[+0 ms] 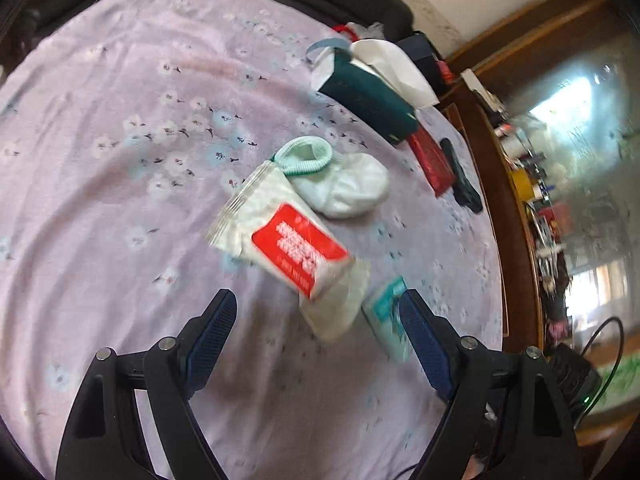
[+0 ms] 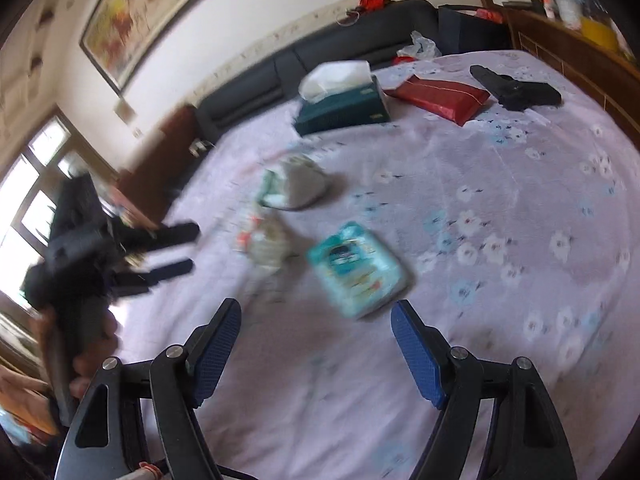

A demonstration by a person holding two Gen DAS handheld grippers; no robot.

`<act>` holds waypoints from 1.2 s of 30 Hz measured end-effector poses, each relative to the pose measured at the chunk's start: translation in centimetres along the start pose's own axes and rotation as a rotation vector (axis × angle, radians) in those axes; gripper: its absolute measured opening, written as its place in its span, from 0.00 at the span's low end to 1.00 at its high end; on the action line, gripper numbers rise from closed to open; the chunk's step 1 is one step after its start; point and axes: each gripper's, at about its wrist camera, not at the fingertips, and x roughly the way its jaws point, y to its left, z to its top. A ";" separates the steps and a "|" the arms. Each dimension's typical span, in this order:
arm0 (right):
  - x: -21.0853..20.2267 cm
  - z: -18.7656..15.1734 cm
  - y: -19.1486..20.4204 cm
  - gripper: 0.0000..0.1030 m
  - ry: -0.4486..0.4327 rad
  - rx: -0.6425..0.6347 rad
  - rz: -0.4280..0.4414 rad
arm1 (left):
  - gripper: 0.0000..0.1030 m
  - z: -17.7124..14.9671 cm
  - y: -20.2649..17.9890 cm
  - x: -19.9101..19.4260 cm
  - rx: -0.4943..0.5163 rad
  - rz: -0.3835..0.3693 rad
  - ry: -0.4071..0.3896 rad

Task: Collect trash
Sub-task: 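Grasp the white-and-red wipe packet with the left tool while the right grasps the teal wipe pack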

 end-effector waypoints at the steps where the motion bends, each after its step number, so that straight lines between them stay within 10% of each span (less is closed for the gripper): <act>1: 0.8 0.3 -0.3 0.79 0.012 -0.007 -0.011 | 0.80 0.4 -0.1 0.5 0.000 0.009 -0.003; 13: 7.3 3.1 0.4 0.80 0.120 -0.149 -0.063 | 0.73 2.7 -0.6 5.2 -0.040 0.113 0.065; 23: 7.7 1.4 2.1 0.26 0.126 -0.277 -0.234 | 0.50 0.8 -0.6 5.1 -0.005 0.131 0.059; 36: 2.3 0.1 3.2 0.07 0.040 -0.198 -0.231 | 0.44 -3.7 1.7 -1.3 0.003 0.056 0.017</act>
